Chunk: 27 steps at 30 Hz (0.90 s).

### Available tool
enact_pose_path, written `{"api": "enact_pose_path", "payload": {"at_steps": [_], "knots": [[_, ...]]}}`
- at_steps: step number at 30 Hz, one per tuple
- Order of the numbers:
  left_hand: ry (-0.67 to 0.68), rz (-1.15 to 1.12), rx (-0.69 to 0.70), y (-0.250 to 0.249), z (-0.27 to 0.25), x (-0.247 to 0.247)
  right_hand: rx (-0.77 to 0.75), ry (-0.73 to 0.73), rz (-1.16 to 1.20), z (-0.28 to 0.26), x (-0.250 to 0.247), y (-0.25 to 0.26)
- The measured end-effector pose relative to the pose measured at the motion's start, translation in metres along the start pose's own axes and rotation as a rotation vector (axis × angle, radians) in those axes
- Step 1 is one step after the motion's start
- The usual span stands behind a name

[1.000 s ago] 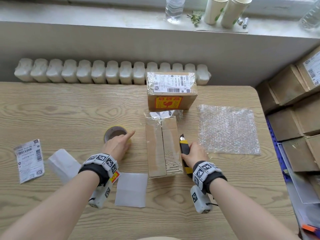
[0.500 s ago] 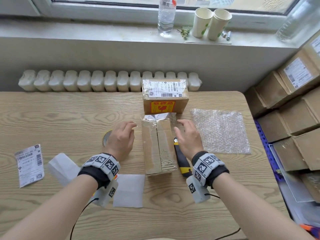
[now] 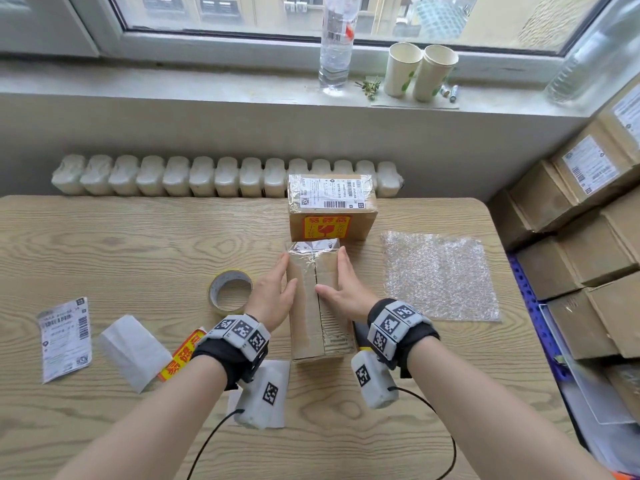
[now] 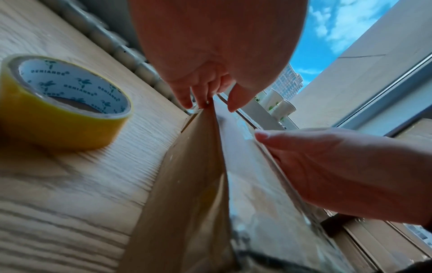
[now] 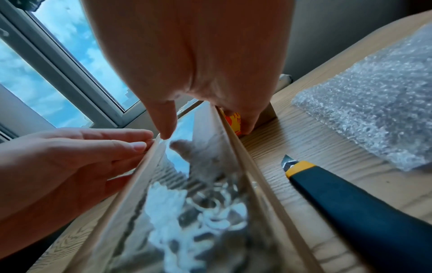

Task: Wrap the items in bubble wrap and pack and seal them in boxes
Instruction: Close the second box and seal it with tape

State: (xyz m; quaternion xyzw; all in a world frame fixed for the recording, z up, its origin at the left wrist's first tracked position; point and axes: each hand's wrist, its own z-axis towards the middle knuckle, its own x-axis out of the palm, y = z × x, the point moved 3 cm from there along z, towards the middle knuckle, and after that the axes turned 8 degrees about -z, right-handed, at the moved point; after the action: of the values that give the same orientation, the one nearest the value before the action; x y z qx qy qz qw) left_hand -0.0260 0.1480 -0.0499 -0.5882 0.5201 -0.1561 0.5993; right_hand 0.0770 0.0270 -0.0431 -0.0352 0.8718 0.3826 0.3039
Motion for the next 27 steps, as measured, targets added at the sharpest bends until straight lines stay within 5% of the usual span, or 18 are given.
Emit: {"api": "enact_pose_path", "payload": {"at_steps": [6, 18, 21, 23, 27], "knots": [[0.012, -0.433, -0.127, 0.01, 0.009, -0.004, 0.002, -0.047, 0.254, 0.006, -0.018, -0.006], [0.14, -0.597, -0.222, 0.022, 0.036, -0.014, -0.002, -0.016, 0.469, 0.033, -0.032, -0.022], [0.008, -0.26, -0.066, 0.018, 0.031, -0.02, -0.121, -0.185, 0.271, 0.028, -0.04, -0.022], [-0.105, -0.046, 0.164, 0.006, 0.023, -0.025, -0.233, -0.294, 0.116, 0.019, -0.045, -0.02], [-0.001, 0.149, 0.488, -0.003, 0.016, -0.015, -0.5, -0.258, -0.287, 0.01, -0.036, -0.012]]}}
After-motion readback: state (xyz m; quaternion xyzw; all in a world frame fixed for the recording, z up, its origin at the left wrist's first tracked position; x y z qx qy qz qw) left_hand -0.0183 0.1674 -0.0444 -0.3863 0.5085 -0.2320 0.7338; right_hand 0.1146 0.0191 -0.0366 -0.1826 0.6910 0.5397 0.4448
